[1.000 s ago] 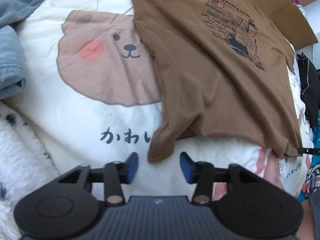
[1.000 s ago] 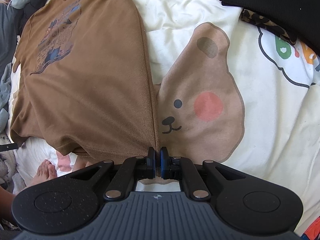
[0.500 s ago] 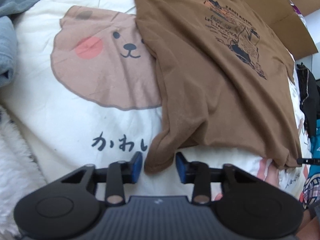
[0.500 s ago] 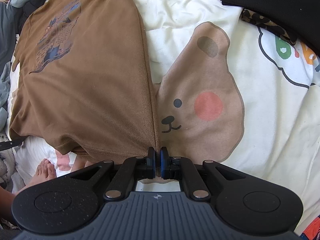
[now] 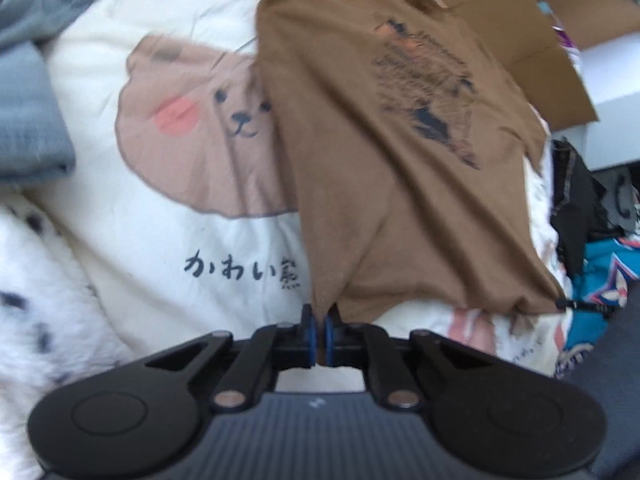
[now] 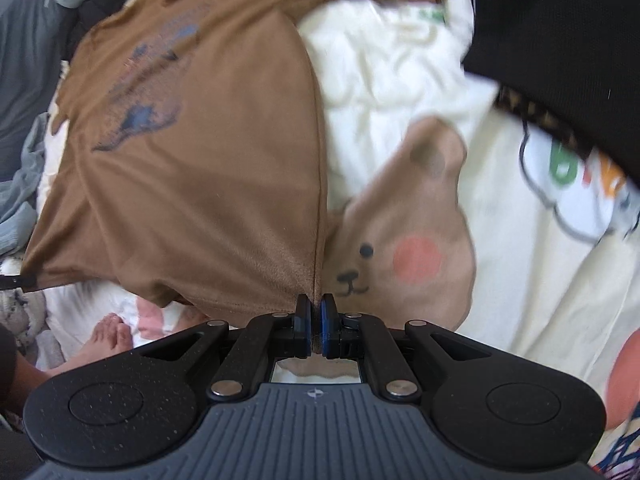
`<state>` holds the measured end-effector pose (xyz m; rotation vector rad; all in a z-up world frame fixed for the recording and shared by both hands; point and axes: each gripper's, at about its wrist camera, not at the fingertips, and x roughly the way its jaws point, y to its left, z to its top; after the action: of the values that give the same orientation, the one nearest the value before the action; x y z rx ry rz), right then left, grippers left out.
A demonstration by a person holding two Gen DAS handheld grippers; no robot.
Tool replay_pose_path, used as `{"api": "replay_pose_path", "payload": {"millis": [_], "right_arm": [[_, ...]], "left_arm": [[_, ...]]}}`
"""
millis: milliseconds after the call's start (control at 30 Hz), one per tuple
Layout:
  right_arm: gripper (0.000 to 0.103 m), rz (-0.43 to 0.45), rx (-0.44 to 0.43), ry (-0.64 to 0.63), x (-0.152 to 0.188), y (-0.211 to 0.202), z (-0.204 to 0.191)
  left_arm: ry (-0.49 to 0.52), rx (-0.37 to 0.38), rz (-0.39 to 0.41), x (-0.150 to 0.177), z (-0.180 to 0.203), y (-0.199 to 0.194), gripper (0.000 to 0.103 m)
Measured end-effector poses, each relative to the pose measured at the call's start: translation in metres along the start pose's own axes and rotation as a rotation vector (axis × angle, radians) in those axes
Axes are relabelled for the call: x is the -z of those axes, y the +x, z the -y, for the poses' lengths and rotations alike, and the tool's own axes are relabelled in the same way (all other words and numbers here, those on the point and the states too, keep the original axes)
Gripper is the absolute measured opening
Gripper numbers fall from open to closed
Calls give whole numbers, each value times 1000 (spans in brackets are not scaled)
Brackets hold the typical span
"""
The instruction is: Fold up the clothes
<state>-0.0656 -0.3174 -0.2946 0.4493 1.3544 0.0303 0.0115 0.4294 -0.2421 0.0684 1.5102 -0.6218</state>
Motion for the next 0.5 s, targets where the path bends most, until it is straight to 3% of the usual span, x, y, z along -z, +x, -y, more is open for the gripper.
{"api": "replay_pose_path", "payload": {"millis": [100, 267, 500], "right_arm": [[2, 24, -8, -31, -9, -20, -1], [2, 54, -35, -78, -24, -52, -13], [2, 143, -117, -84, -51, -105, -31]], "left_arm": [[25, -18, -6, 8, 0, -18, 4], [34, -23, 13, -31, 12, -35, 4], [48, -8, 81, -54, 24, -84, 4]]}}
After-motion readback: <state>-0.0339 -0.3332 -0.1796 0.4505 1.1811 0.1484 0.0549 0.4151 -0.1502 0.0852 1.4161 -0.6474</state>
